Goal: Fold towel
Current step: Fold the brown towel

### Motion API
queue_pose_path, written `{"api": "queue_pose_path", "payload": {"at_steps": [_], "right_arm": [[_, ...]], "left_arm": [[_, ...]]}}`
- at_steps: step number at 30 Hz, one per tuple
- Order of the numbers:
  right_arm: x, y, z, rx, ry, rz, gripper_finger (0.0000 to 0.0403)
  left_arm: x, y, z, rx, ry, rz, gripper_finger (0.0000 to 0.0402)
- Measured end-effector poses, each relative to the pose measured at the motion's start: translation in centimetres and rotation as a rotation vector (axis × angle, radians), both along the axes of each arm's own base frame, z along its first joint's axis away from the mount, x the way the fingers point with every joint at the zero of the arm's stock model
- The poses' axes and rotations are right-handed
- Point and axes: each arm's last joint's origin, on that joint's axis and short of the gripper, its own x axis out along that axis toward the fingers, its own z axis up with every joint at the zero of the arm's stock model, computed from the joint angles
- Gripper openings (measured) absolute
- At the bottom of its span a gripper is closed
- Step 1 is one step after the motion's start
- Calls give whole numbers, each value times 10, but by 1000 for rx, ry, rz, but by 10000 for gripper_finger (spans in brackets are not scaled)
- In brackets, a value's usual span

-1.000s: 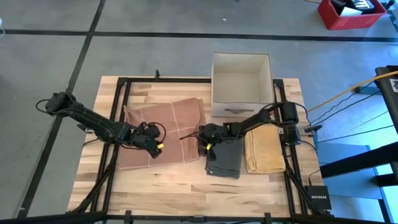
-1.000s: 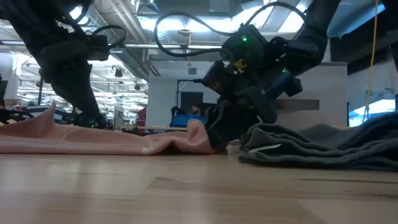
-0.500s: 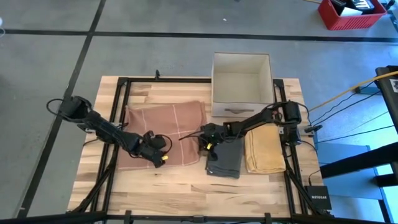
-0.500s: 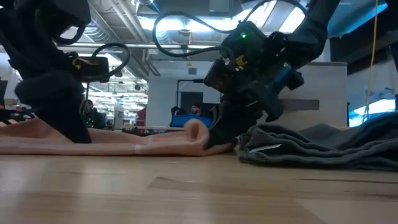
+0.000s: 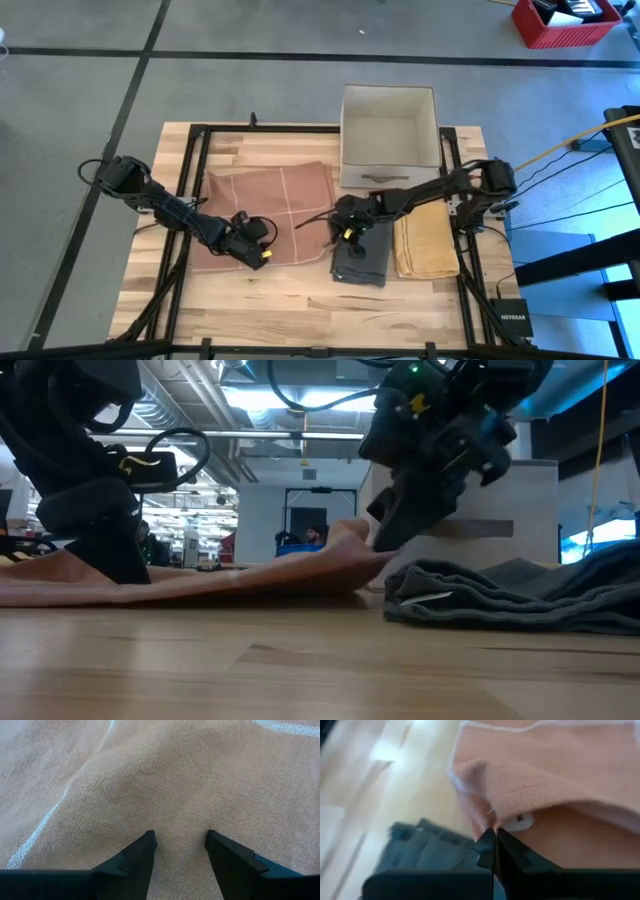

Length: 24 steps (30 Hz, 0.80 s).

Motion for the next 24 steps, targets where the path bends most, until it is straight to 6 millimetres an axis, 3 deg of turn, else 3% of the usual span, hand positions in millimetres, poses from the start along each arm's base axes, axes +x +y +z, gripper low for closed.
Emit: {"api": "queue_pose_path", "payload": {"at_steps": [10,20,24], "right_arm": [[-13,20,1,96,134,31,7],[-21,43,4,31,148,-250,16],[-30,61,-6,35,216,-308,54]], "left_arm": [[-1,-1,0,-5,-5,10,177],[-1,-1,0,-3,-8,12,177],[-1,-1,0,-2,-11,10,177]]}}
